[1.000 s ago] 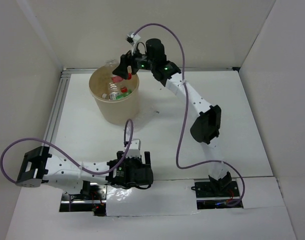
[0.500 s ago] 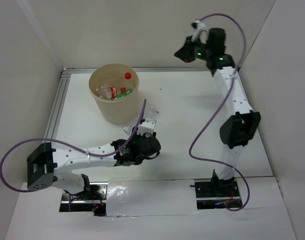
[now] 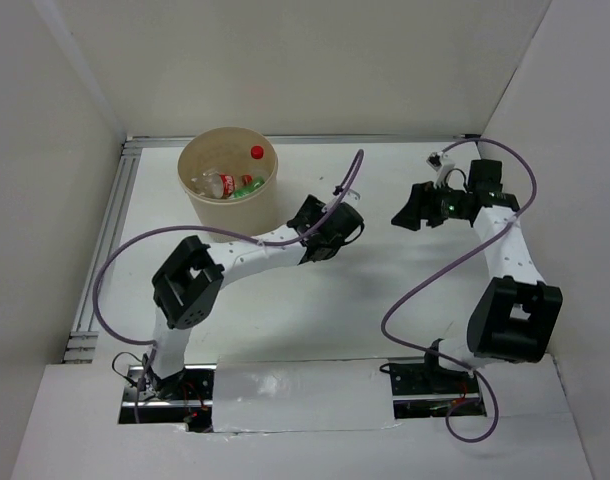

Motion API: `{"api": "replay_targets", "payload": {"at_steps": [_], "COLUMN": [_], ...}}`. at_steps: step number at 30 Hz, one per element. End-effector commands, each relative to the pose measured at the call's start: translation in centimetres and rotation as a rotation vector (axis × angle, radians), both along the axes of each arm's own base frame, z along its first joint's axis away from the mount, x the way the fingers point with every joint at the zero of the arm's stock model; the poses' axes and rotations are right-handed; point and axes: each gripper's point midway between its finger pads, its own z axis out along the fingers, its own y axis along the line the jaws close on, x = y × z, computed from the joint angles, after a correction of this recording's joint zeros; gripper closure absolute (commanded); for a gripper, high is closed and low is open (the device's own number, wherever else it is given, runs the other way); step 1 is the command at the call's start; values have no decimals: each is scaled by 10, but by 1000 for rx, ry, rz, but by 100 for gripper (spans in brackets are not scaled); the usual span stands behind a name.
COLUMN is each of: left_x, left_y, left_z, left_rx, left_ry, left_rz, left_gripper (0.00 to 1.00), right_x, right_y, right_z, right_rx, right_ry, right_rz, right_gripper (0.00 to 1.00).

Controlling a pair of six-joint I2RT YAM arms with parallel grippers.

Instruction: Put the plastic bottles in the bin

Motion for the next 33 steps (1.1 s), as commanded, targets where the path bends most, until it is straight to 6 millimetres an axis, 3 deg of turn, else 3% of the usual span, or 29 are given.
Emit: {"api": "replay_targets", "payload": {"at_steps": [1, 4, 10, 15, 20, 27, 30, 31, 32, 33], "left_x": [18, 30, 46, 52, 43, 32, 28, 26, 27, 19], "left_y": [16, 28, 37, 44, 60, 69, 63, 61, 57, 43], "left_z": [-14, -28, -23, -46, -84, -107, -108, -109, -99, -96], "left_rx": [107, 162, 168, 282, 316, 332, 298, 273, 242, 198], "left_ry": [34, 34, 19, 46, 134, 209, 236, 244, 237, 246], "left_rz": [22, 62, 92, 58, 61, 57, 35, 42, 31, 6], "left_gripper": [8, 7, 7, 5, 5, 8, 22, 40, 50, 70], "right_x": [-25, -38, -55, -59, -63, -74, -75, -75, -76, -77], "right_y": [-3, -8, -19, -21, -18, -13, -12, -12, -11, -11], "right_z": [8, -11, -33, -32, -25, -21, -17, -17, -15, -18], "right_rx": [-6, -12, 6, 19, 50, 47, 50, 50, 47, 50], "right_ry": [-77, -57, -17, -28, -44, -68, -82, -82, -91, -82], "right_rz": [47, 35, 24, 24, 28, 37, 42, 42, 43, 42], "right_gripper": [14, 14, 14, 14, 14, 14, 14, 14, 14, 14]}}
